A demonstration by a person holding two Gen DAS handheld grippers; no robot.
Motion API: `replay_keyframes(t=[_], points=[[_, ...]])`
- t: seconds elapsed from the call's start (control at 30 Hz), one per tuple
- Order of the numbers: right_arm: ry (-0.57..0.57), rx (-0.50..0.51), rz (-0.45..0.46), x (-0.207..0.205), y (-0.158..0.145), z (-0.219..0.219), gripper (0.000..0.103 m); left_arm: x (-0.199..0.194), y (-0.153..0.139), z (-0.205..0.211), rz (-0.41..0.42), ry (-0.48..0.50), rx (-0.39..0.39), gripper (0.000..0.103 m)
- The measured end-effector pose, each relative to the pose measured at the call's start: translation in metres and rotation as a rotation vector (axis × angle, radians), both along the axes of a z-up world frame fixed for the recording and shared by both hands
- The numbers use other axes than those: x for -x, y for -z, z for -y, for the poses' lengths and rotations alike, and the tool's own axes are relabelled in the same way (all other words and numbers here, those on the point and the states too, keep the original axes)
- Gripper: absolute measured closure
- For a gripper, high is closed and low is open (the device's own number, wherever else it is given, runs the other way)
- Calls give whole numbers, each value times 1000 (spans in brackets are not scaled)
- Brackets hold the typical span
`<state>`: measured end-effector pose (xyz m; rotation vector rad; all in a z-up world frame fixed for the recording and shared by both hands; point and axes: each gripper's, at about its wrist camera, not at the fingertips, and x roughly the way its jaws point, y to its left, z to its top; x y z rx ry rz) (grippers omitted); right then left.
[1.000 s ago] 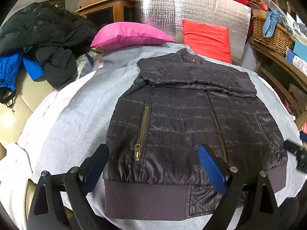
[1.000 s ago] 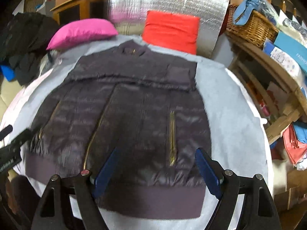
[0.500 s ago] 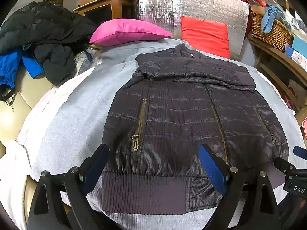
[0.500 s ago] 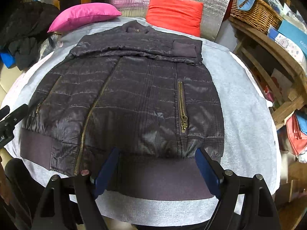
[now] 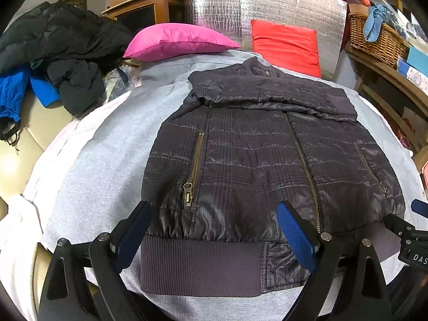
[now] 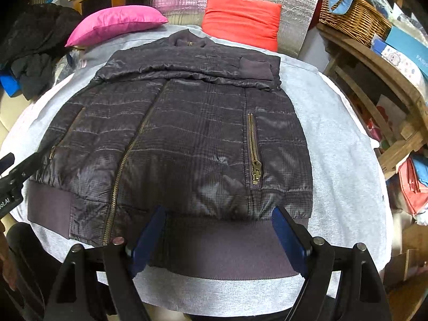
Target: Fold large clothes
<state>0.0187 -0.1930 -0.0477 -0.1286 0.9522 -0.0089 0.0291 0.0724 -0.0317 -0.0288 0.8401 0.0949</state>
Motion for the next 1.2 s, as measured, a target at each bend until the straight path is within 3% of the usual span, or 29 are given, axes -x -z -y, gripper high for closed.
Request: replay_keyframes(t=[0.23, 0.37, 0.53, 0.83, 1.2], points=[[-2, -32, -4, 1, 2, 4, 18, 5, 7, -12, -21, -9, 11, 9], [4, -187, -16, 9, 6, 32, 18, 13, 17, -44, -62, -67, 35, 9], [66, -382, 9, 26, 14, 90, 18, 21, 32, -87, -125, -141, 129, 9], [167, -593, 24, 29, 31, 155, 18, 20, 51, -101, -193, -136, 212, 9], [160, -647, 22, 14, 42, 169, 19, 6, 53, -89, -185, -99, 226, 9]])
